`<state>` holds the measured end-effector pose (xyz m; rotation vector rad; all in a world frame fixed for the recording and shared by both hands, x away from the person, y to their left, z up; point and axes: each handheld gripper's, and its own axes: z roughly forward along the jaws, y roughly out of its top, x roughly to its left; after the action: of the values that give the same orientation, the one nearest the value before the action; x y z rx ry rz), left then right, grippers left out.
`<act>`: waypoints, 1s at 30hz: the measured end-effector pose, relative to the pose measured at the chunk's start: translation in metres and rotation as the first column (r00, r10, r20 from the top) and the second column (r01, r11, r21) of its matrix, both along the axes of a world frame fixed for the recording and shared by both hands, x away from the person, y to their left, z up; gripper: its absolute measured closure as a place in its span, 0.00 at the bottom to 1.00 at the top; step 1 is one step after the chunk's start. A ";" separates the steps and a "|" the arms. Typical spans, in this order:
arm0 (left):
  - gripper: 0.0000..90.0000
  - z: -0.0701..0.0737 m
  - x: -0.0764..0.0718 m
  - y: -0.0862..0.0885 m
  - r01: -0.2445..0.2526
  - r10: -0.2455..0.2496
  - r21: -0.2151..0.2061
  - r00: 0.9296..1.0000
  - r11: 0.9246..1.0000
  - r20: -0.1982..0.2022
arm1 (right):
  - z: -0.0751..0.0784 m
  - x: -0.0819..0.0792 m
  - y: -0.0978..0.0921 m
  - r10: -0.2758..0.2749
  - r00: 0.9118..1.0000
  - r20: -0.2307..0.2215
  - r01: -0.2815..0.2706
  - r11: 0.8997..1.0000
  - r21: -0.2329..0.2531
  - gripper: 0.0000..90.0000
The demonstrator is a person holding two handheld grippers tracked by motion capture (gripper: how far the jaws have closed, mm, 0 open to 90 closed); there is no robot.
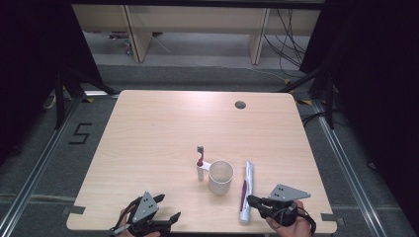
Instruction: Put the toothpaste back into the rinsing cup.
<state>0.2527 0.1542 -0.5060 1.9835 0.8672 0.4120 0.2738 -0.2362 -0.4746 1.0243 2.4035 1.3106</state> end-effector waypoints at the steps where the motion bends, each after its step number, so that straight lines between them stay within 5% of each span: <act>1: 0.24 0.000 0.000 0.000 0.000 0.000 0.001 1.000 1.000 0.001 | -0.001 0.002 0.001 0.013 1.000 0.014 -0.013 1.000 -0.003 0.98; 20: 0.24 -0.001 0.000 -0.001 -0.002 0.002 -0.008 1.000 1.000 -0.001 | -0.014 0.011 0.035 0.096 0.993 -0.063 -0.102 0.990 -0.102 1.00; 25: 0.24 -0.001 0.000 -0.001 -0.002 0.002 -0.008 1.000 1.000 -0.001 | -0.016 0.010 0.035 0.096 0.993 -0.073 -0.105 0.984 -0.142 1.00; 27: 0.24 -0.001 0.000 -0.001 -0.003 0.003 -0.008 1.000 1.000 0.000 | -0.018 0.008 0.036 0.067 0.991 -0.112 -0.083 0.986 -0.144 1.00; 28: 0.24 0.000 0.001 0.001 0.005 -0.006 0.022 1.000 1.000 0.003 | -0.019 0.010 0.035 0.094 0.992 -0.081 -0.105 0.984 -0.146 1.00; 30: 0.24 -0.001 0.000 -0.001 -0.003 0.003 -0.008 1.000 1.000 0.001 | -0.017 0.008 0.034 0.083 0.990 -0.110 -0.100 0.982 -0.158 1.00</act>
<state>0.2527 0.1532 -0.5067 1.9749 0.8702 0.4101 0.2819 -0.2021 -0.4918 0.9679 2.6133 1.0901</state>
